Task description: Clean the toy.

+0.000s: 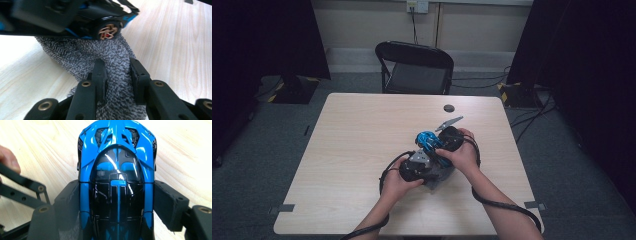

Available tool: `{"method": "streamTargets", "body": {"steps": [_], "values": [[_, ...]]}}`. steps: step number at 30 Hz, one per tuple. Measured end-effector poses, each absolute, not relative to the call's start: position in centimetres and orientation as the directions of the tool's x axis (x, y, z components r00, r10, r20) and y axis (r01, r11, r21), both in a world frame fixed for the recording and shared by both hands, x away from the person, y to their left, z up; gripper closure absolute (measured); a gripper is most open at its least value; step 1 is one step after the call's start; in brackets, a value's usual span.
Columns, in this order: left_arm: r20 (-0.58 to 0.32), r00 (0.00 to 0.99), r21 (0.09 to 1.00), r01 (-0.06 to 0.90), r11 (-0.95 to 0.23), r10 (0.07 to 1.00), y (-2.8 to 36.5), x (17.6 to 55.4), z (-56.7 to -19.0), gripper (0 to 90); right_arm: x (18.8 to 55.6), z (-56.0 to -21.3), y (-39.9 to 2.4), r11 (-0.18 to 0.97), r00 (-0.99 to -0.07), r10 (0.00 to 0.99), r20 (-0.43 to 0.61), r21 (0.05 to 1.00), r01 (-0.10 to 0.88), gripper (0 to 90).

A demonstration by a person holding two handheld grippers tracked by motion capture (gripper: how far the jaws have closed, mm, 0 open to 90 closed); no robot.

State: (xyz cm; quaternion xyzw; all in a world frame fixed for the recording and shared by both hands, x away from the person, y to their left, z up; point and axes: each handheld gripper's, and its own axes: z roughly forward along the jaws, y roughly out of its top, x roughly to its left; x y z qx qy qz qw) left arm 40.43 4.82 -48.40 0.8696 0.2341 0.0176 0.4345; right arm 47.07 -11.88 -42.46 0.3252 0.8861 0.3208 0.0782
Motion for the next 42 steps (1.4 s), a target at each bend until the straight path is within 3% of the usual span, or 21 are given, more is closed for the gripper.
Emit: {"method": "streamTargets", "body": {"steps": [18,31,42], "values": [[-0.182,0.930,0.751,0.341,-0.566,0.319,4.3,39.2,-47.9,69.6,47.4,-42.0,-12.1,0.565,-0.767,0.637,0.078,0.631,0.533,28.1],[-0.144,0.820,0.759,0.451,-0.470,0.554,11.5,42.6,-46.1,69.6,46.7,-41.2,-13.2,0.564,-0.772,0.632,0.070,0.641,0.520,28.1],[-0.114,0.778,0.774,0.460,-0.436,0.618,12.7,44.1,-44.7,69.5,45.9,-42.0,-12.8,0.592,-0.792,0.607,0.066,0.627,0.507,28.1]]}}
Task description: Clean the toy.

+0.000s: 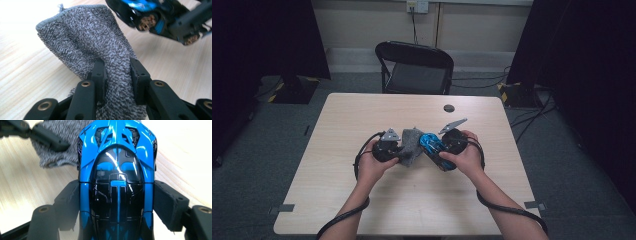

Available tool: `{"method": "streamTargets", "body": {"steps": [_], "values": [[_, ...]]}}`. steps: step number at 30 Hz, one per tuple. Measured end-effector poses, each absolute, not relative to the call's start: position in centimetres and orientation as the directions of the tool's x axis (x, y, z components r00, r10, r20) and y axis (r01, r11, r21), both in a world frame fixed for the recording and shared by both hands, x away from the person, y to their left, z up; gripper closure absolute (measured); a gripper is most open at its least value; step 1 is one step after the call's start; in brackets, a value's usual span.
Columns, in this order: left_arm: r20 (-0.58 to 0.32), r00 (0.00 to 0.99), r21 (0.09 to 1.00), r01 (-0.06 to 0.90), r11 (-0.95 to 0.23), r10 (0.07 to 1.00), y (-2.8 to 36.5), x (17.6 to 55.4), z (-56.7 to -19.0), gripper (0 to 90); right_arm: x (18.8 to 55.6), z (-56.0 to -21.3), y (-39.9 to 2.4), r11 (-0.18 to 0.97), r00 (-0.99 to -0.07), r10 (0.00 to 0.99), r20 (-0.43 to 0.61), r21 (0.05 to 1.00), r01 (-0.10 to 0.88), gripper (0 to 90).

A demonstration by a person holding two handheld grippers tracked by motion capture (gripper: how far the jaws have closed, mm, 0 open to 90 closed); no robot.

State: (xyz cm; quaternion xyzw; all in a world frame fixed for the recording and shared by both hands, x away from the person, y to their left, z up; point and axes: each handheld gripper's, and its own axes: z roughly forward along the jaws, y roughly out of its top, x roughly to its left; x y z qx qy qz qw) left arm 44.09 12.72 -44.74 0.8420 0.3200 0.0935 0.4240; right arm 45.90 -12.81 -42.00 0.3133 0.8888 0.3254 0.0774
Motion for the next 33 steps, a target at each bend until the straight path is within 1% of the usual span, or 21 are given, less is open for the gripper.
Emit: {"method": "streamTargets", "body": {"steps": [5,12,29,33], "values": [[-0.124,0.787,0.784,0.452,-0.427,0.604,12.3,44.0,-44.4,69.6,45.5,-42.5,-13.0,0.599,-0.793,0.606,0.065,0.619,0.509,28.1],[-0.118,0.806,0.780,0.437,-0.448,0.580,11.3,43.7,-44.7,69.6,45.5,-43.1,-13.1,0.607,-0.790,0.611,0.056,0.608,0.512,28.1],[-0.128,0.844,0.771,0.415,-0.483,0.521,9.0,42.7,-46.1,69.6,45.8,-42.7,-12.4,0.604,-0.792,0.608,0.059,0.613,0.509,28.1],[-0.129,0.852,0.768,0.409,-0.493,0.507,8.4,42.4,-46.6,69.6,46.0,-42.8,-12.2,0.597,-0.785,0.616,0.068,0.611,0.520,28.1]]}}
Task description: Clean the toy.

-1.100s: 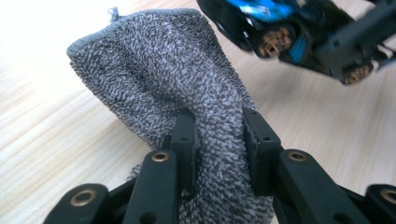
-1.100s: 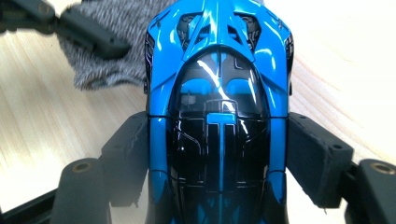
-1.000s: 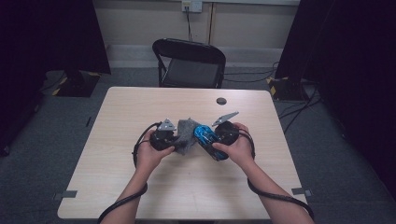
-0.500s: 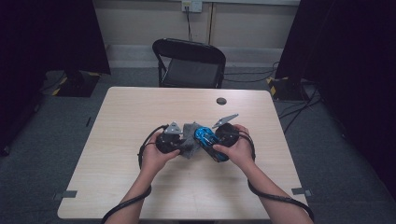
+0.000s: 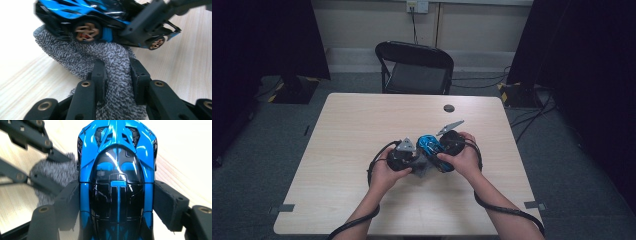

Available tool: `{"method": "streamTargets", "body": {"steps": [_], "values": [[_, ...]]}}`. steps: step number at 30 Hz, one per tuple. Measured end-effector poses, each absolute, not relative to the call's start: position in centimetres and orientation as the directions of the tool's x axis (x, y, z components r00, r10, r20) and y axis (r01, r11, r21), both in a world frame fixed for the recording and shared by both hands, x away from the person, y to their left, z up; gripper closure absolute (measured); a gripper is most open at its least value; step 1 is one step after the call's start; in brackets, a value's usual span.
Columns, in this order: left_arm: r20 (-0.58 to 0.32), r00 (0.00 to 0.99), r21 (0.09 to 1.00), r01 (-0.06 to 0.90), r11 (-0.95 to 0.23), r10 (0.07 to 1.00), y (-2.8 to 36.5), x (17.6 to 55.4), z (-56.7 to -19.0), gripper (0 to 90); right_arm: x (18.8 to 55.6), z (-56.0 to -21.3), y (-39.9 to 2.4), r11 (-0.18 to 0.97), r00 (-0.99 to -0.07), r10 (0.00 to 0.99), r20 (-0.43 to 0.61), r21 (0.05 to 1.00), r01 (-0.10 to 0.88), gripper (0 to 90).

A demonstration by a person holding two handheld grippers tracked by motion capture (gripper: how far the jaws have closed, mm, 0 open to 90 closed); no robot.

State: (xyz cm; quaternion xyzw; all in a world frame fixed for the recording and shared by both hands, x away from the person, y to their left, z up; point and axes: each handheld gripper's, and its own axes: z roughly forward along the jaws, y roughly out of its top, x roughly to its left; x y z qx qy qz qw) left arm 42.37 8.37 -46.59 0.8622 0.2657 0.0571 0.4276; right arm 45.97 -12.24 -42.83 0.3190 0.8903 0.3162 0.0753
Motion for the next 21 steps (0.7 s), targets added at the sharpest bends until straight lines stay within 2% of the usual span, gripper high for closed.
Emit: {"method": "streamTargets", "body": {"steps": [21], "values": [[-0.137,0.875,0.760,0.393,-0.518,0.464,5.8,41.3,-47.7,69.6,46.4,-42.9,-12.1,0.587,-0.770,0.635,0.067,0.607,0.536,28.1]]}}
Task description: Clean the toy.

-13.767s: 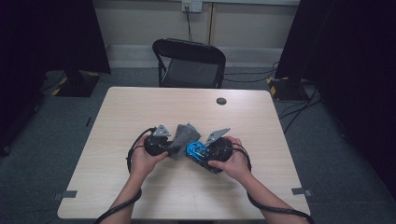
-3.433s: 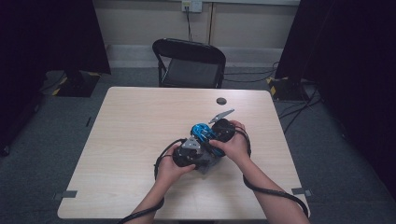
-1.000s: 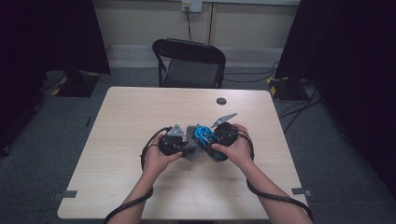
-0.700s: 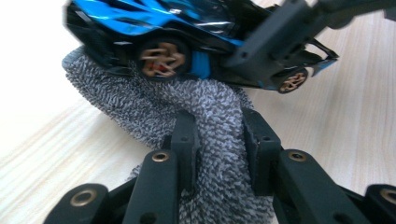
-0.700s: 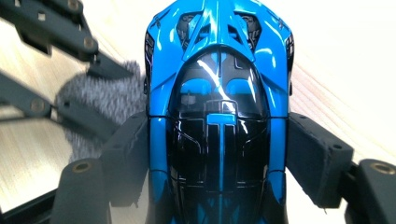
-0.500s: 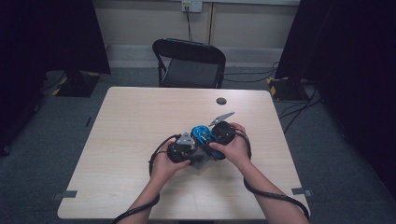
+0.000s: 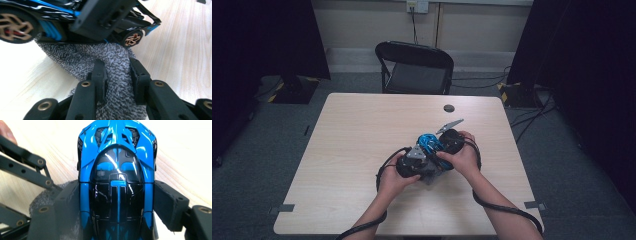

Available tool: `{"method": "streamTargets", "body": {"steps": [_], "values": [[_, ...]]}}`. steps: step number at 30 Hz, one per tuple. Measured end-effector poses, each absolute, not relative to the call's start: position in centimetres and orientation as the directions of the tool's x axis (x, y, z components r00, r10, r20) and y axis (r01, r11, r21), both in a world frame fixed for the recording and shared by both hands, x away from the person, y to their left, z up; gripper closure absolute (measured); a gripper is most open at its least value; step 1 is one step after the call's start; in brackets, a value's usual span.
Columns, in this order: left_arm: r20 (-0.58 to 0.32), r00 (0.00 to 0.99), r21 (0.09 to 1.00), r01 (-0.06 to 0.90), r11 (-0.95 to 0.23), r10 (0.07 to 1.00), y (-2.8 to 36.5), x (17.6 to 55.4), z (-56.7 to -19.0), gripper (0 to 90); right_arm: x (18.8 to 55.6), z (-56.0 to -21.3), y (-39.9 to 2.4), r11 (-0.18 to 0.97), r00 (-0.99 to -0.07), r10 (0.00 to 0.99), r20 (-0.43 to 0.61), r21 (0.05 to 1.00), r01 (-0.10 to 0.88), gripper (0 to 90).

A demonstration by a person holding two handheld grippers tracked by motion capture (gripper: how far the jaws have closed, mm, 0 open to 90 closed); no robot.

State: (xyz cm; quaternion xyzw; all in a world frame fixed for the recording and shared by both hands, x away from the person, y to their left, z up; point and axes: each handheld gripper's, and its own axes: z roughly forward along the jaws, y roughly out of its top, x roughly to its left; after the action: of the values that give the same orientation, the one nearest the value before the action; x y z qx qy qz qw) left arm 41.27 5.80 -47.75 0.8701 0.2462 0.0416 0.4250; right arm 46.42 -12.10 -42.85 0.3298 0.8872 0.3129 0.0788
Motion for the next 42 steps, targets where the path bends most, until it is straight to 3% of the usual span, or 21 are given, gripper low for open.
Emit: {"method": "streamTargets", "body": {"steps": [10,29,35,42], "values": [[-0.137,0.890,0.756,0.378,-0.534,0.436,4.8,40.7,-47.9,69.5,46.5,-42.5,-12.0,0.584,-0.768,0.637,0.062,0.612,0.534,28.1],[-0.144,0.944,0.748,0.300,-0.592,0.297,2.7,39.0,-47.8,69.4,47.3,-41.9,-13.1,0.542,-0.740,0.669,0.076,0.631,0.555,28.1],[-0.128,0.930,0.737,0.321,-0.595,0.343,5.1,39.5,-47.4,69.4,47.6,-41.5,-14.8,0.527,-0.721,0.690,0.070,0.634,0.566,28.1],[-0.118,0.870,0.737,0.401,-0.545,0.480,11.0,40.4,-47.4,69.3,47.6,-42.6,-17.8,0.513,-0.687,0.723,0.070,0.611,0.603,28.1]]}}
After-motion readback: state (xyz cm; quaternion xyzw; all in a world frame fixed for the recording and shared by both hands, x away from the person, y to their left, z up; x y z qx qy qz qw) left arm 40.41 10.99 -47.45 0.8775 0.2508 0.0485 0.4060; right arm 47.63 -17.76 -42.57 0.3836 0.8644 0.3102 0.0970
